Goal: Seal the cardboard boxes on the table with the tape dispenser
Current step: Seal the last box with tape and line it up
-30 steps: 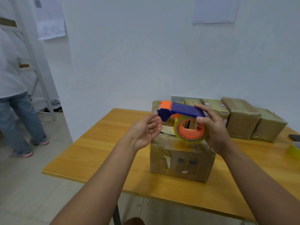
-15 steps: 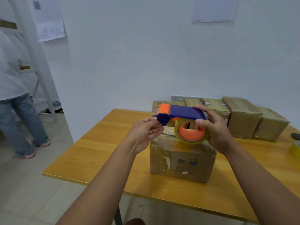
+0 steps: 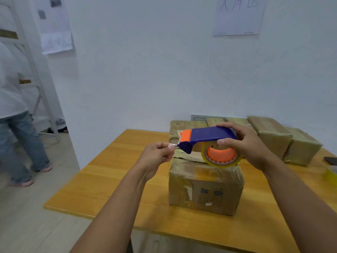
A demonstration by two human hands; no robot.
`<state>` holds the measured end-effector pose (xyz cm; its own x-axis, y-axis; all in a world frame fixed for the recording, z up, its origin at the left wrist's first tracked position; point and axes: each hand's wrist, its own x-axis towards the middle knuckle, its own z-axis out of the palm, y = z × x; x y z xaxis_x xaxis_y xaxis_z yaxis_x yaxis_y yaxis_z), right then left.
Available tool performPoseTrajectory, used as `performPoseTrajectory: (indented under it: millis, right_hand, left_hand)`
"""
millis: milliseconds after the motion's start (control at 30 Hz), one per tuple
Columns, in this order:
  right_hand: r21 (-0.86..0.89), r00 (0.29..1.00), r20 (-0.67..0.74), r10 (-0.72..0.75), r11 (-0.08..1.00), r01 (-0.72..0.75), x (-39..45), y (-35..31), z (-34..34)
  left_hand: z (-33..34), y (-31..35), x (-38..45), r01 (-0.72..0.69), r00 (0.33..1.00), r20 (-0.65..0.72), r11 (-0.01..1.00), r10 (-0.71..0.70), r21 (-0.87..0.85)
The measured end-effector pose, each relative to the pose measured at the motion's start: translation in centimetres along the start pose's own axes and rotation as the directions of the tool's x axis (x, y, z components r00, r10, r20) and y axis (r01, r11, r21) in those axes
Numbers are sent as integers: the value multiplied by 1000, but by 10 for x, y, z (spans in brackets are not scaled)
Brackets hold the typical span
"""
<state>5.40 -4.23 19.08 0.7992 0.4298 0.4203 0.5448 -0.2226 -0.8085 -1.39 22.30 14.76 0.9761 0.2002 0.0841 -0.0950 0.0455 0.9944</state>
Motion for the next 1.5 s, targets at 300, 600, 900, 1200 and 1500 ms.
performPoseTrajectory:
  millis: [300,600,900,1200,1500]
  right_hand:
    - [-80,999,29,21,997,-19,2,-2,6]
    - [-97,1000,-12,26,995,-27,1,-4,-16]
    - [-139,996,-5,87,986,-87,-2,6,-12]
    - [-143,994,-8,107,984,-107,-5,19,-8]
    - [-145,994,-16,112,983,-114,-4,21,-4]
  left_hand:
    - [-1,-7,7,50,998,-32,999,-50,1]
    - [-16,-18,13,38,991,-136,992,-21,121]
    - [-5,-36,16,128,981,-167,978,-100,164]
    - [-3,-53,10,190,974,-162,959,-158,211]
    - [4,-54,-2,-64,928,-276,835,251,546]
